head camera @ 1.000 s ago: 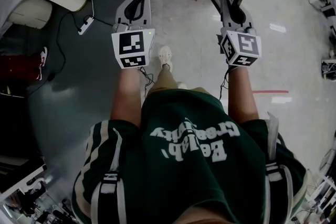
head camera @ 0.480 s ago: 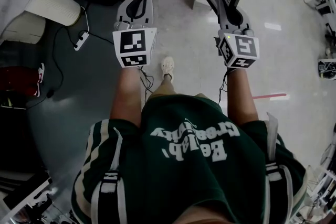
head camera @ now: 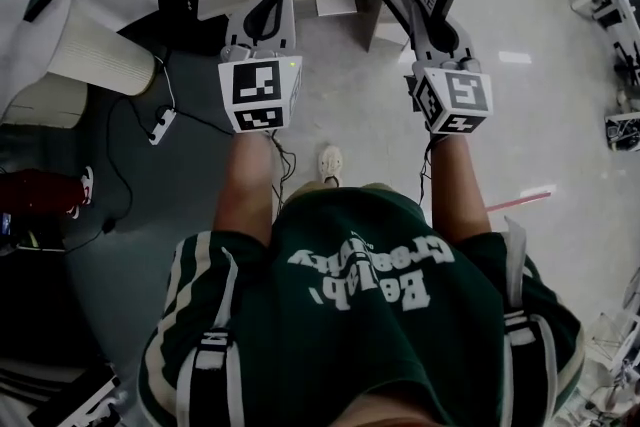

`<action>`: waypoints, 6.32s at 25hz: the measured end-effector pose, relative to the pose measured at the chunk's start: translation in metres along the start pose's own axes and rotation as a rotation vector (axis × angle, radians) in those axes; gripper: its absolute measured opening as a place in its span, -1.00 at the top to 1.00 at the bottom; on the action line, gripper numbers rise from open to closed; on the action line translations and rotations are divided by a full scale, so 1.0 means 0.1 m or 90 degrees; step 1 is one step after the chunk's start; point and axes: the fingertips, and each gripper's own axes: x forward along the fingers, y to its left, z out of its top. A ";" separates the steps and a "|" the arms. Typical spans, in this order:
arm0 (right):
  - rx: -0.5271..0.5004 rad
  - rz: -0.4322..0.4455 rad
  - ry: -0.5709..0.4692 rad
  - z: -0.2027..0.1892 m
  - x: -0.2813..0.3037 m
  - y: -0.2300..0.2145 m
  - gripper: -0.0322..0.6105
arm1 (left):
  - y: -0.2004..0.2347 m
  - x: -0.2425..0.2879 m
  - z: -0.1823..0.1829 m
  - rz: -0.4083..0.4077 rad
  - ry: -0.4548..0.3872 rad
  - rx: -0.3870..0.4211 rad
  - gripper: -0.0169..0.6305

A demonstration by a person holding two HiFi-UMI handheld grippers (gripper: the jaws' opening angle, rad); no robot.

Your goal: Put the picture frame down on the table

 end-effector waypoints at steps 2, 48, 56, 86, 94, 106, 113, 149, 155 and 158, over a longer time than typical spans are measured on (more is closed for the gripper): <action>0.005 -0.005 -0.006 0.06 0.25 0.01 0.78 | 0.17 0.19 0.03 -0.006 -0.008 0.006 0.89; 0.010 0.002 -0.004 -0.15 2.54 -2.95 0.78 | -0.80 4.13 0.17 -0.053 -0.022 0.004 0.89; 0.013 0.012 0.006 -0.30 2.75 -3.46 0.78 | -1.07 4.64 0.11 -0.048 -0.011 0.001 0.89; -0.012 -0.080 0.023 -0.71 5.75 -4.24 0.78 | 0.24 7.58 -0.62 -0.151 -0.030 -0.007 0.89; 0.002 -0.077 0.034 -0.89 6.01 -4.44 0.78 | 0.21 7.90 -0.72 -0.159 -0.019 -0.011 0.89; 0.004 -0.023 0.046 -1.03 6.86 -4.81 0.78 | 0.32 8.52 -0.83 -0.122 0.002 -0.010 0.89; 0.010 0.005 0.066 -1.26 7.19 -4.98 0.78 | 0.32 8.75 -0.98 -0.100 0.022 -0.016 0.89; 0.011 0.079 0.066 -1.68 8.05 -5.11 0.57 | 0.46 9.25 -1.19 -0.054 0.046 -0.024 0.89; 0.007 0.073 0.069 -1.69 8.01 -5.11 0.30 | 0.47 9.24 -1.20 -0.056 0.047 -0.025 0.89; 0.018 0.067 0.065 -1.68 7.98 -5.13 0.27 | 0.47 9.23 -1.20 -0.054 0.046 -0.027 0.89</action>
